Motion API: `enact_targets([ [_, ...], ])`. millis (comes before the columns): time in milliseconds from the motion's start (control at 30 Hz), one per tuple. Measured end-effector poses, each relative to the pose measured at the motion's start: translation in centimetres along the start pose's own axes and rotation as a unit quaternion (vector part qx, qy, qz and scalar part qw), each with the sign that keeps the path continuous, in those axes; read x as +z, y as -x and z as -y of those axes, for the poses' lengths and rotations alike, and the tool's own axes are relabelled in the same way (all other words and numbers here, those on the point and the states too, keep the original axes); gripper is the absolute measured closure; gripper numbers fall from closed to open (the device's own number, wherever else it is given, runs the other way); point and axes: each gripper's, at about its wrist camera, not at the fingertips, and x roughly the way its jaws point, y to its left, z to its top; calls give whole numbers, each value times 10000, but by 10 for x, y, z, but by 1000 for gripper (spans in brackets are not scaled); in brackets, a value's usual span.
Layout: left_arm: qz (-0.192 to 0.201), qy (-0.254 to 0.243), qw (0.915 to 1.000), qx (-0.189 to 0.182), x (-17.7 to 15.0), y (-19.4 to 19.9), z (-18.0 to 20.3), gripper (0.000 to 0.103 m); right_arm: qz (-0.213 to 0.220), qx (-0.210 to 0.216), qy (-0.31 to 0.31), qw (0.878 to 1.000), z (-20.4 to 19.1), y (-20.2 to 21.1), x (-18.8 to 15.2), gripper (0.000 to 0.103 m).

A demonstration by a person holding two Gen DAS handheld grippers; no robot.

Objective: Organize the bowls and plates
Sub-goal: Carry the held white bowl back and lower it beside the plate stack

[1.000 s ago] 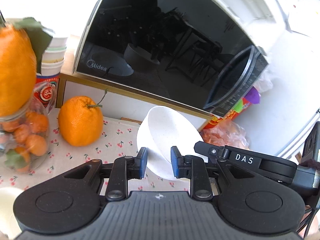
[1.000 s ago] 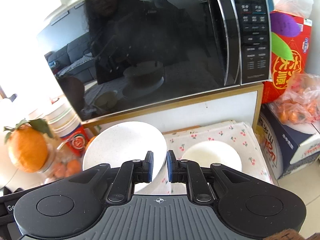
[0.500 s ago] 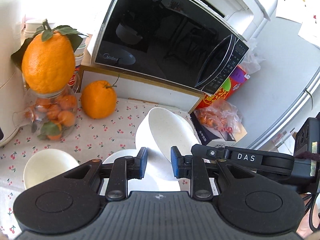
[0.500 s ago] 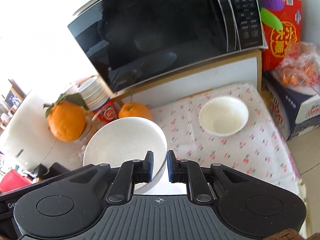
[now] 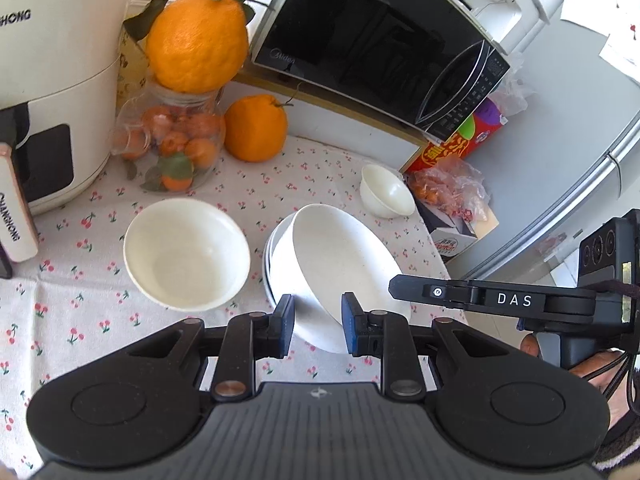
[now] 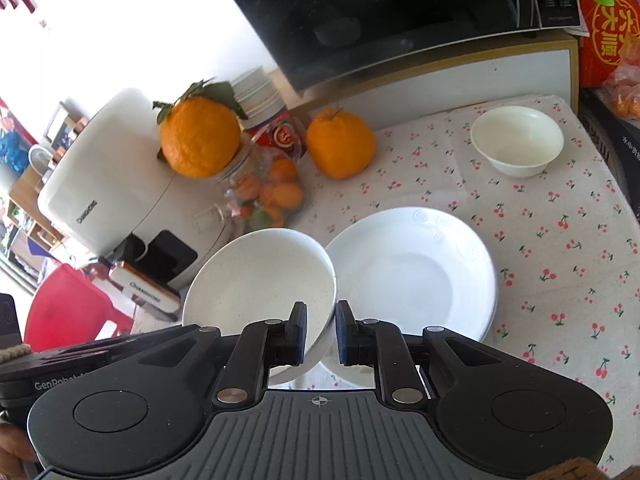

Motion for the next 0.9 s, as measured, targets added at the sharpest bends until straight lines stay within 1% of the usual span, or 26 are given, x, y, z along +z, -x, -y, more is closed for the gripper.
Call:
enact_targets([
  [233,-457,203,9987,34,-26,5,-25,80,-584,194,289,9977,-15,-20,-28,87],
  [433,-733,172,9970,186,-38,3,-36,80,-952,156,468,9942,-23,-36,-46,87],
  [667,-1026,171,9939,372,-44,-3,-45,81,-1141,171,604,9915,-28,-46,-56,87],
  [800,-1146,78,9922,475,-47,-7,-45,81,-1224,148,651,9902,-29,-51,-60,87],
  [900,-1244,48,9907,549,-48,-10,-46,83,-1285,152,677,9893,-29,-54,-63,87],
])
